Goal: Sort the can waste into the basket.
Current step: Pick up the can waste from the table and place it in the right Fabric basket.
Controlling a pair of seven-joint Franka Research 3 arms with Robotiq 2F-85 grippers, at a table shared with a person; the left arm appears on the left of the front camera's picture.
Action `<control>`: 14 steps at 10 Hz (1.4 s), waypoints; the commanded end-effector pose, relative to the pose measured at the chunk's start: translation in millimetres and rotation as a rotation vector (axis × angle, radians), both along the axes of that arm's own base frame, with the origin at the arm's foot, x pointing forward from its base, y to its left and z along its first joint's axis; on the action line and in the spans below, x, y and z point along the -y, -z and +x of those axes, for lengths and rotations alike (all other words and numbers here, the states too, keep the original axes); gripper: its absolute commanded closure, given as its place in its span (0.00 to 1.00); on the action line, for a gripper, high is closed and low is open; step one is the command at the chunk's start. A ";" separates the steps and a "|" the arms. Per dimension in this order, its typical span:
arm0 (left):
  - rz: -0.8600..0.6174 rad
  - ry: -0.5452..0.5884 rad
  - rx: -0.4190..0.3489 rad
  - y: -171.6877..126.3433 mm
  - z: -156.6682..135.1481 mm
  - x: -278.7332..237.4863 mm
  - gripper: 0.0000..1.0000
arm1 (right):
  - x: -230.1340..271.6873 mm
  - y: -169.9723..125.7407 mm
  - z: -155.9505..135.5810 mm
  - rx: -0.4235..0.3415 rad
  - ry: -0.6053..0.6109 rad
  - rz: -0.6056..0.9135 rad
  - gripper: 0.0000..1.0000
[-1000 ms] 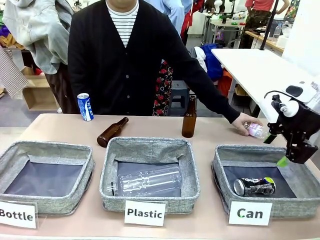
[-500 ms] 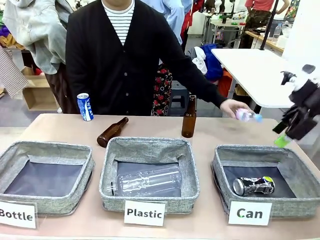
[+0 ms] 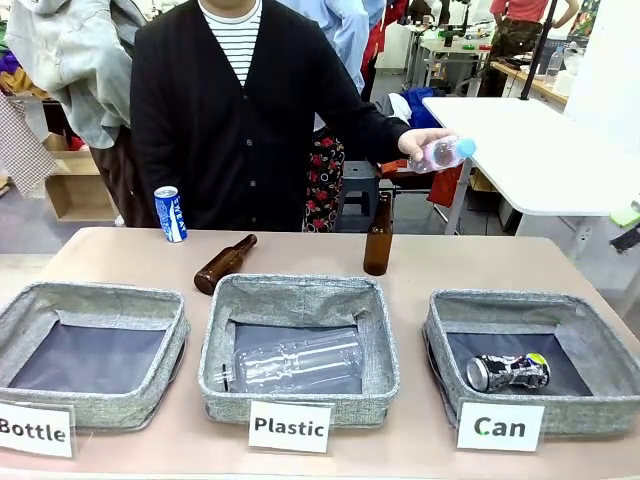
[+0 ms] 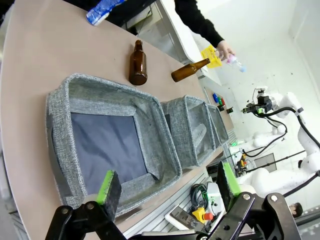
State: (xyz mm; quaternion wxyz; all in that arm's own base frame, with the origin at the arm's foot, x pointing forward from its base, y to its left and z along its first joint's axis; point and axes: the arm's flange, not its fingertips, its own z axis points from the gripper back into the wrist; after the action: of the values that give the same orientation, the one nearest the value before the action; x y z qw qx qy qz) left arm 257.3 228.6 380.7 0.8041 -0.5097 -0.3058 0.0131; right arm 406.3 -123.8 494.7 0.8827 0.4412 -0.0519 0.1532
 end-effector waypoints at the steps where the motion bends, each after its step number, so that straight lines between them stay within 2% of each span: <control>1: -0.009 0.001 0.032 -0.4 1.5 0.3 0.00 | 17.4 4.4 5.8 -0.066 0.773 0.760 0.00; 2: -0.009 0.001 0.032 -0.4 1.5 0.3 0.00 | 29.0 9.7 2.9 -0.049 0.841 0.830 0.00; 3: -0.009 0.001 0.032 -0.4 1.5 0.3 0.00 | 32.9 12.5 2.6 -0.041 0.881 0.835 0.00; 4: -0.009 0.001 0.032 -0.4 1.5 0.3 0.00 | 34.7 15.3 0.6 -0.104 0.220 0.222 0.00; 14: -0.009 0.001 0.032 -0.4 1.5 0.3 0.00 | 34.7 15.3 0.6 -0.104 0.220 0.222 0.00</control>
State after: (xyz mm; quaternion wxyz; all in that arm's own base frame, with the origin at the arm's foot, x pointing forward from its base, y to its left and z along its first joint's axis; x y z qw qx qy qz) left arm 257.4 228.8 380.5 0.8041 -0.5096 -0.3061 0.0127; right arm 408.8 -156.2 476.3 0.8400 0.5379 -0.0696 0.0152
